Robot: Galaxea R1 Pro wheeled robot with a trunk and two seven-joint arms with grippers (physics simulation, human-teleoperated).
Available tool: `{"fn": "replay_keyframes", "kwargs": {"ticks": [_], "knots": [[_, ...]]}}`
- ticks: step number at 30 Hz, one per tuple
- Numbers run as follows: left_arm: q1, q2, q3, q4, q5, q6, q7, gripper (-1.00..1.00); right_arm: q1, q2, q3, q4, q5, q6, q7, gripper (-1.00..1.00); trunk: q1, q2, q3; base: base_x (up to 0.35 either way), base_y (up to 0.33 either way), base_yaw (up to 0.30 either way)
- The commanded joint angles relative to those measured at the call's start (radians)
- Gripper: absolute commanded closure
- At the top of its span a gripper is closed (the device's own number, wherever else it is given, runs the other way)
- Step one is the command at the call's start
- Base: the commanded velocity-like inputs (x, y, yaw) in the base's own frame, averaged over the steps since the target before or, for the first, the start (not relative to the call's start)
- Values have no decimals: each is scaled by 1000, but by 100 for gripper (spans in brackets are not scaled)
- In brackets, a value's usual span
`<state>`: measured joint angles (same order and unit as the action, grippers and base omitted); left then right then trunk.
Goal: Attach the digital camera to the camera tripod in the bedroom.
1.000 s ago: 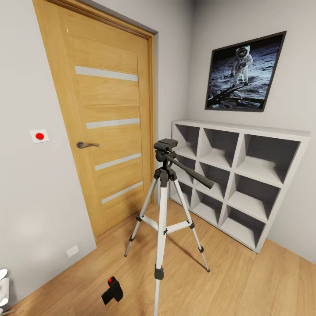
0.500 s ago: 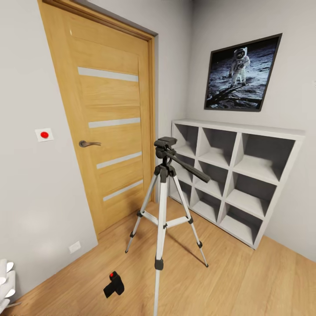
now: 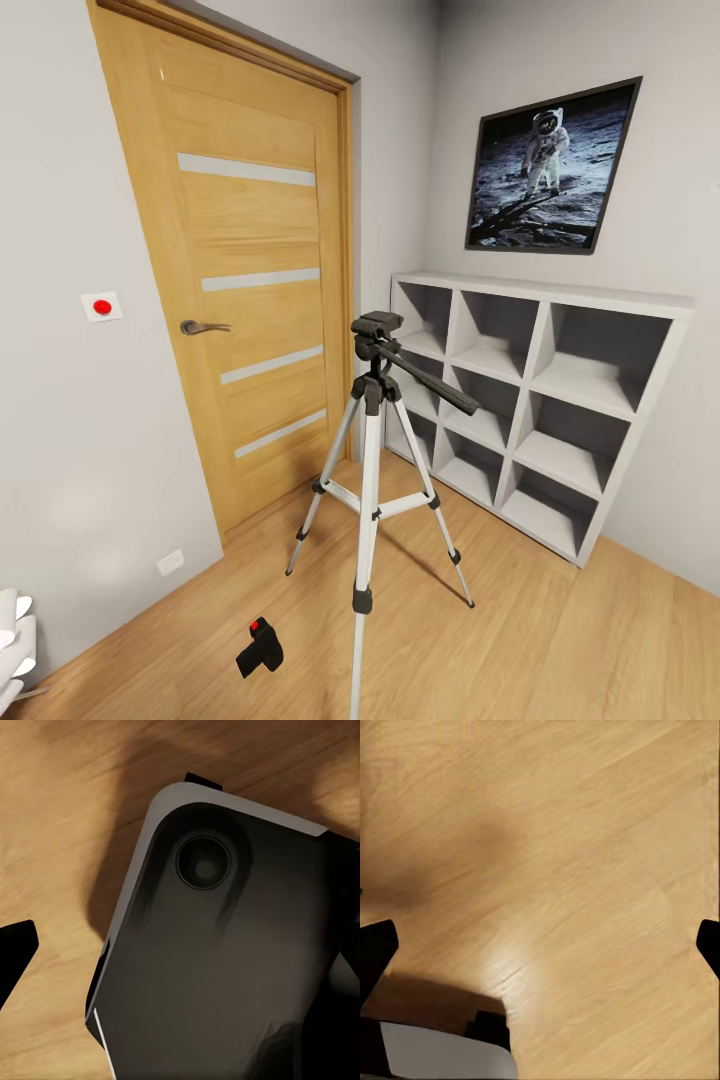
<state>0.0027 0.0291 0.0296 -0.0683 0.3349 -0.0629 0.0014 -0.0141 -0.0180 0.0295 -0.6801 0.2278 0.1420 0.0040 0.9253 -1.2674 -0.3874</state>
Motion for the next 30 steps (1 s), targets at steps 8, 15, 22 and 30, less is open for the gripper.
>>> {"fn": "replay_keyframes", "kwargs": {"ticks": [8,15,22,30], "knots": [[0,0,3,-1,3,-1,0,-100,1,7,3,-484,7,260,33,-100,0,-1,-1,0,0,0],[0,0,3,-1,3,0,0,-100,2,7,3,-763,6,381,53,-100,0,-1,-1,0,0,0],[0,-1,3,-1,3,0,0,-100,1,2,3,-878,5,531,83,-100,0,-1,-1,0,0,0],[0,-1,1,-1,1,0,0,-100,1,4,3,-887,6,546,137,-100,0,-1,-1,0,0,0]]}}
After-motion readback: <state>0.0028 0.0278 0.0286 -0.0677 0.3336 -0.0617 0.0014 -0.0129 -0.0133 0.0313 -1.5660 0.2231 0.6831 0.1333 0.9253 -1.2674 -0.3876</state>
